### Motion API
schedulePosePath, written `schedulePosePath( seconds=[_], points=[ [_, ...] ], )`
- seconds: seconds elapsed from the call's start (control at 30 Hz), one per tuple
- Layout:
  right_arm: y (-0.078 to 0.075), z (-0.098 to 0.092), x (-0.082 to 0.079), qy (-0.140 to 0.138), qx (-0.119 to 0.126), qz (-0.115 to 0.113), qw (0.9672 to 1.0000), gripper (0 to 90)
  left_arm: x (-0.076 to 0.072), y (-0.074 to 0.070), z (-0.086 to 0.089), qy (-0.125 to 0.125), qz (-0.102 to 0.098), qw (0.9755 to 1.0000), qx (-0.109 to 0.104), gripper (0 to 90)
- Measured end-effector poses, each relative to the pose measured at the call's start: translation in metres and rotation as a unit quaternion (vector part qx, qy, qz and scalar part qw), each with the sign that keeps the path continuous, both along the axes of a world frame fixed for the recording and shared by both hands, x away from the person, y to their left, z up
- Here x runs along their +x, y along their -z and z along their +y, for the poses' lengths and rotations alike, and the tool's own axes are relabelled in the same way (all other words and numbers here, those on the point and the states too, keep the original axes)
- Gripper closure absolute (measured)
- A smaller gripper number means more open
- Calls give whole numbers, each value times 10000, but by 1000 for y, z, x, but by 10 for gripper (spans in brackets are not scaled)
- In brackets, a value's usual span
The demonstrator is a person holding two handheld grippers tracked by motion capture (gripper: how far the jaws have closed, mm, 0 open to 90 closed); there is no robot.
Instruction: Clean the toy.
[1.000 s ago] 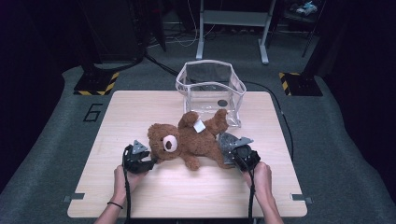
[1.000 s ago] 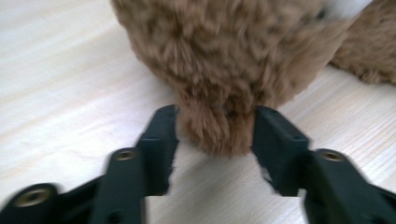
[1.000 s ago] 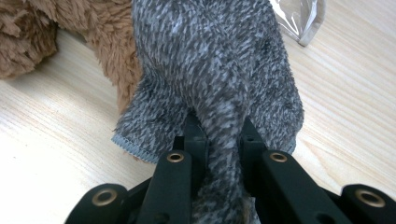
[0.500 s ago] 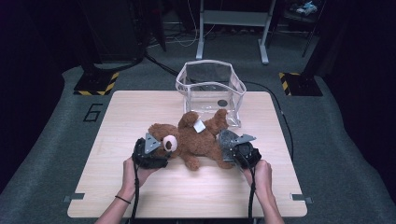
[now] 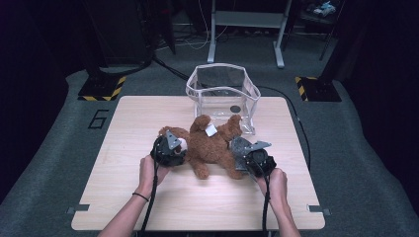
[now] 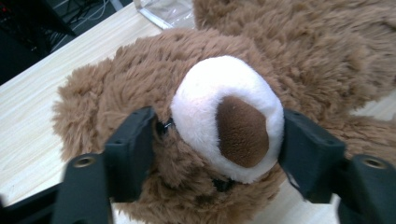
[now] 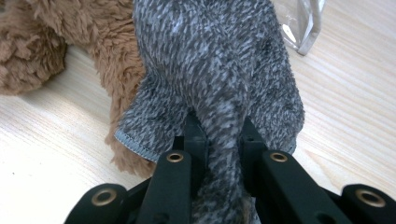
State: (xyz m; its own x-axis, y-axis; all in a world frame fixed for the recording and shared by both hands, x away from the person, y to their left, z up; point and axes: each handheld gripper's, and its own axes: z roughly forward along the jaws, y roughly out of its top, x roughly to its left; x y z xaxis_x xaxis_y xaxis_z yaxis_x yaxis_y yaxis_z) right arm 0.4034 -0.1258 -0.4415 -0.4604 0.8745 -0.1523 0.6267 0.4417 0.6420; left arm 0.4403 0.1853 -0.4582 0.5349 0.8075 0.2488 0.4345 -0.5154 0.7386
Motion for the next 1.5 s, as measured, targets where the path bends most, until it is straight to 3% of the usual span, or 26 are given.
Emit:
schedulePosePath(
  seconds=[0.2,0.4,0.6,0.7,0.9,1.0,1.07,1.13,1.23,1.33,1.4,1.43,1.5],
  points=[
    [3,0,1,27,26,76,10000,795,6,-1,3,0,242,9996,-121,518],
    [-4,-4,-1,101,63,-39,9999,795,2,-6,9,178,375,9990,-184,561],
    [-8,-7,-3,138,96,-103,9998,795,-10,-8,17,375,513,9972,-406,567],
    [-9,-8,-5,132,86,-102,9998,795,-17,-10,22,518,647,9954,-491,567],
    [-14,-9,-10,113,107,-197,9997,795,-28,-21,32,648,1177,9883,-721,563],
    [-19,-7,-11,107,94,-229,9996,795,-23,-27,32,651,1516,9836,-730,554],
    [-23,-6,-8,94,94,-258,9996,794,-14,-28,29,529,1668,9820,-710,546],
    [-26,-3,-6,84,132,-300,9994,795,-5,-29,29,453,1771,9794,-855,532],
    [-34,4,-5,-8,90,-328,9994,795,8,-32,25,380,1931,9769,-831,518],
    [-41,12,-4,-109,55,-374,9992,795,17,-34,22,353,1990,9761,-795,503],
    [-45,19,-4,-195,56,-429,9989,794,19,-33,19,297,1940,9768,-856,478],
    [-48,25,-3,-268,56,-440,9987,795,20,-33,20,349,1933,9774,-776,463],
    [-50,36,-2,-388,3,-428,9983,795,19,-33,19,290,1791,9794,-883,416]
  ],
)
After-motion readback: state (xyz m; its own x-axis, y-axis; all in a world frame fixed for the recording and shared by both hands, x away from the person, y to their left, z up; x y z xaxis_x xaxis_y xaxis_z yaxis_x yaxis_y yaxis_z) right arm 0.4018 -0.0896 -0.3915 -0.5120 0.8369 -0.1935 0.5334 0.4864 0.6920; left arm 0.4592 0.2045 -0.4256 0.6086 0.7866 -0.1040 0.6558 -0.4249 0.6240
